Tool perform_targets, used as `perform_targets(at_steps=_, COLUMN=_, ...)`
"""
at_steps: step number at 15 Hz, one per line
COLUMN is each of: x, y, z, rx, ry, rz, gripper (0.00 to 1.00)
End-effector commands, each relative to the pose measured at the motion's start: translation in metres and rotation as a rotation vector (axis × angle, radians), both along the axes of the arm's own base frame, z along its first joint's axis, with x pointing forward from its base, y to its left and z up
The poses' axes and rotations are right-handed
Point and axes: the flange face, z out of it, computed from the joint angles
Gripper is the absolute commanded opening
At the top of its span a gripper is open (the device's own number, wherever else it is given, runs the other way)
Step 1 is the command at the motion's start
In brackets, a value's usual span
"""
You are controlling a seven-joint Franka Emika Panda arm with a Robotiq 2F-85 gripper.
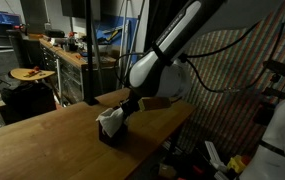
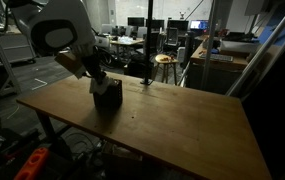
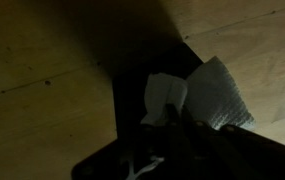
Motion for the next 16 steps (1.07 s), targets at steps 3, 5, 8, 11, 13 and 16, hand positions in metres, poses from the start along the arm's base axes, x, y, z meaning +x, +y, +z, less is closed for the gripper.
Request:
perform_targets(at_steps=3, x=0.007, y=0.007, z=0.049, rx=-0.011, ry=-0.047, rz=-0.01, gripper=0.03)
perform_targets(at_steps=5, x=0.009, y=0.014, z=0.058, rx=-0.017, ry=-0.045, rz=0.001, gripper=0.03)
perform_targets(at_steps=8, x=0.011, y=0.026, z=0.063, rx=-0.014, ry=-0.03, rz=0.016, gripper=0.03)
perform_targets(at_steps=11, x=0.016, y=0.034, z=0.062, rx=-0.003, ry=-0.044, rz=0.012, gripper=0.03)
perform_targets(at_steps=13, x=0.019, y=0.036, z=0.062, rx=0.003, ry=-0.055, rz=0.007, gripper=0.03)
perform_targets(at_steps=16, x=0.025, y=0.036, z=0.061, rx=0.003, ry=-0.067, rz=0.001, gripper=0.03)
